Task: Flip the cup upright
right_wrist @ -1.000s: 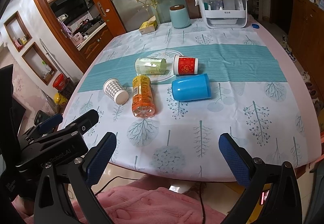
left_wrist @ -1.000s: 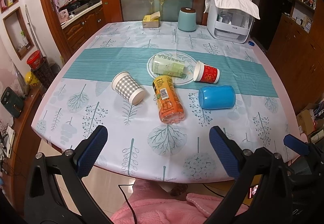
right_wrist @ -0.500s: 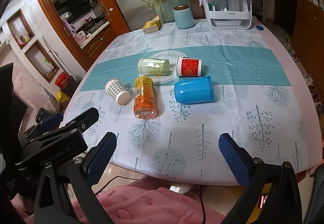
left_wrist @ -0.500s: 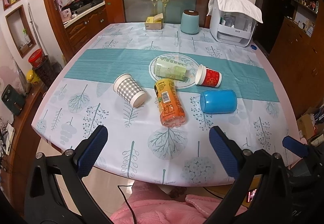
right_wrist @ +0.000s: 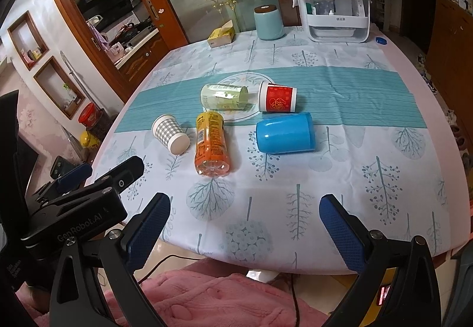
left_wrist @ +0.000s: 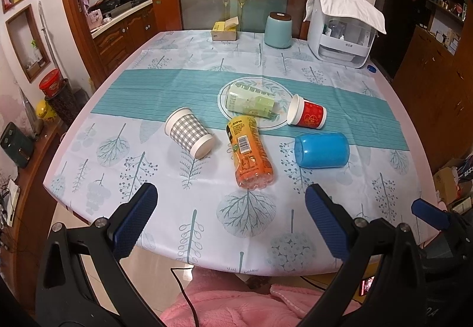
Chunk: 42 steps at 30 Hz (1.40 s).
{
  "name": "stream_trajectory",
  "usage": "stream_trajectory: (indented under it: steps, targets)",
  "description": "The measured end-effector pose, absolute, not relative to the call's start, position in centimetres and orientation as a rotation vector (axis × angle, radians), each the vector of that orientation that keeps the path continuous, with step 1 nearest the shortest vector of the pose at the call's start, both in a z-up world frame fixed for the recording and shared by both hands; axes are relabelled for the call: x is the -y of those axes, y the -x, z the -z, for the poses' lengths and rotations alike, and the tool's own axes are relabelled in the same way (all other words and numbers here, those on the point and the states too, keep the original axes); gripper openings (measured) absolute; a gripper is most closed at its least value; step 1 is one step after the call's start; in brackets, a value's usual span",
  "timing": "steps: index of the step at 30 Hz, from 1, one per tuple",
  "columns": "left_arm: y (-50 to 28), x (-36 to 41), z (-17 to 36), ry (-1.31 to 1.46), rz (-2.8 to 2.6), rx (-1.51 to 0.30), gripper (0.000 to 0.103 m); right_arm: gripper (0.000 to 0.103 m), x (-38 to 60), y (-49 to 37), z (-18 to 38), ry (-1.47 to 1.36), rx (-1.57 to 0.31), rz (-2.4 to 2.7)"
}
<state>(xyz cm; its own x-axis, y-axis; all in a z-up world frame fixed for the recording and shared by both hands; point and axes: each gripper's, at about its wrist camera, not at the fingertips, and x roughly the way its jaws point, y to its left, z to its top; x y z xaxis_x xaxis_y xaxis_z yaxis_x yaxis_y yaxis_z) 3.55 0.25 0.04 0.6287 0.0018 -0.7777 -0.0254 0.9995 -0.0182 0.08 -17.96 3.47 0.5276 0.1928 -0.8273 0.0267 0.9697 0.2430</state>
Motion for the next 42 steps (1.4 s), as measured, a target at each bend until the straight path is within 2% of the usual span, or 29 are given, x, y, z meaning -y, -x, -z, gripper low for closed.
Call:
stream_trajectory:
  steps: [10,25,31,37,42]
  targets:
    - [-7.4,-2.6,1.6,0.062,-0.010,-0.962,0.100,0.103,16.2,-3.7,-2.3,-0.228,-1.060,-0.092]
    - [-19.7,-11.2,8.8,0.236,-0.043,-1.248,0.100,0.103,10.6,-16.3,2.0,-0.229,-1.218,-0.096]
    - [-24.0,-15.0,13.2,0.441,-0.073,-1.371,0.099,0.103,8.1,-21.3,4.9,-0.185,-1.290,-0.108]
    - [-26.5,-18.0,17.5,0.697,-0.117,-1.407,0.099,0.103,6.7,-24.0,8.0,-0.160,-1.385,-0.132]
    - [-28.3,-18.7,20.8,0.800,-0.141,-1.462,0.094,0.103,7.1,-25.2,9.9,-0.175,-1.434,-0.114]
